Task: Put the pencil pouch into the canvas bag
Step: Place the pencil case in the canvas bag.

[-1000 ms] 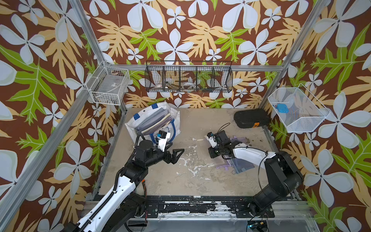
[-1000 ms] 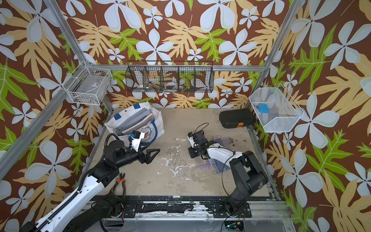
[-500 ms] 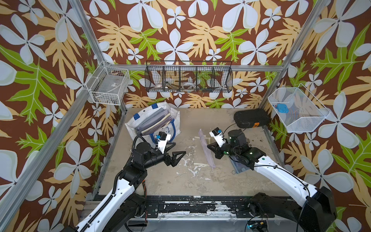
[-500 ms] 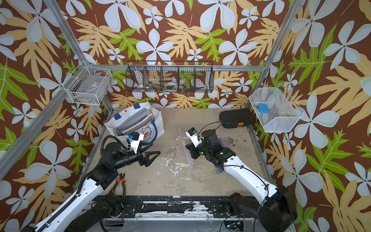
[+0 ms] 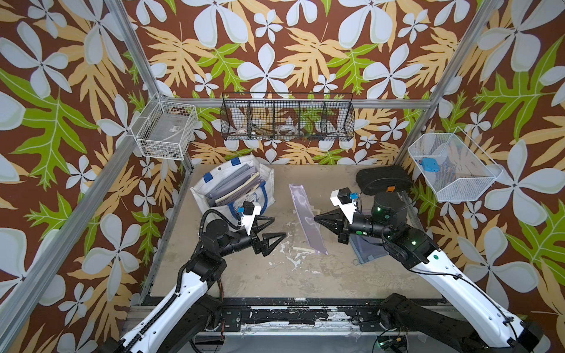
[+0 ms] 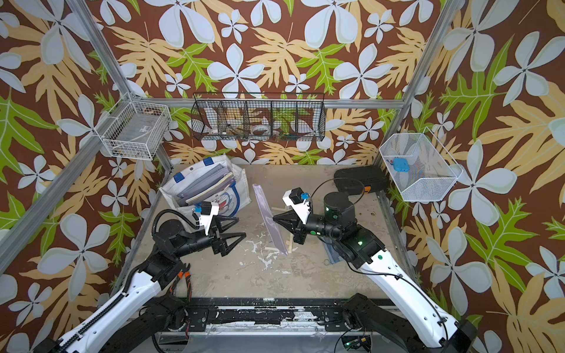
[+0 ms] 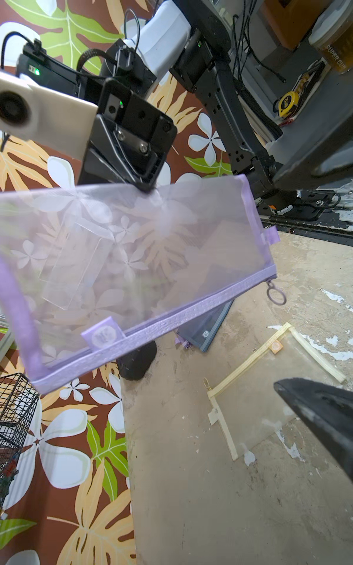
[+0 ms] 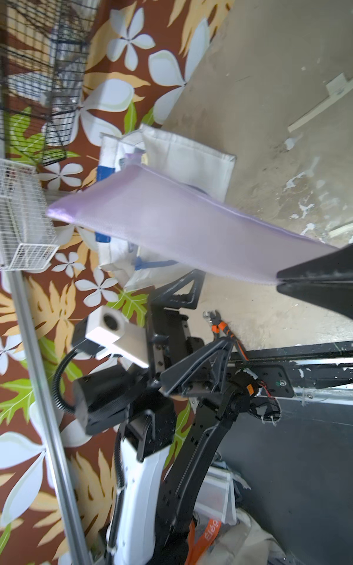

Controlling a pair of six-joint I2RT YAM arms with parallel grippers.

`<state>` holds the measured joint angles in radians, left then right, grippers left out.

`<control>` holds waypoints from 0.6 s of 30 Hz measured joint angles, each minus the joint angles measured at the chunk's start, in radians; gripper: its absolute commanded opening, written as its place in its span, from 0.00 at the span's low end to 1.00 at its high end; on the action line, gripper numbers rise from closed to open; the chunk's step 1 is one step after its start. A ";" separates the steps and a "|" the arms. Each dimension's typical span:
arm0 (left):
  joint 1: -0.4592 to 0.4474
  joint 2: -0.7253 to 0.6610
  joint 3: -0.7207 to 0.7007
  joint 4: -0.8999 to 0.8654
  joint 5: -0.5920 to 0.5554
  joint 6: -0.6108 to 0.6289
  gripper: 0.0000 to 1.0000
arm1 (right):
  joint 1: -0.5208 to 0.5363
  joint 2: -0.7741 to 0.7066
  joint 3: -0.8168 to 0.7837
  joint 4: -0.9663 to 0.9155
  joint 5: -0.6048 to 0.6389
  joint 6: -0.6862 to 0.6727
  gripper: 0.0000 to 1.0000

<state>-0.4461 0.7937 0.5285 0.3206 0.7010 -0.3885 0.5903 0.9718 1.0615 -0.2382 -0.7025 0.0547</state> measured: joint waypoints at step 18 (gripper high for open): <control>0.000 0.036 -0.095 0.365 0.097 -0.262 0.95 | 0.062 0.024 0.132 0.067 -0.140 0.035 0.00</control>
<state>-0.4461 0.8299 0.4335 0.6857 0.7979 -0.6506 0.6521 0.9962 1.1938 -0.1715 -0.8429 0.0898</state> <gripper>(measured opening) 0.953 0.057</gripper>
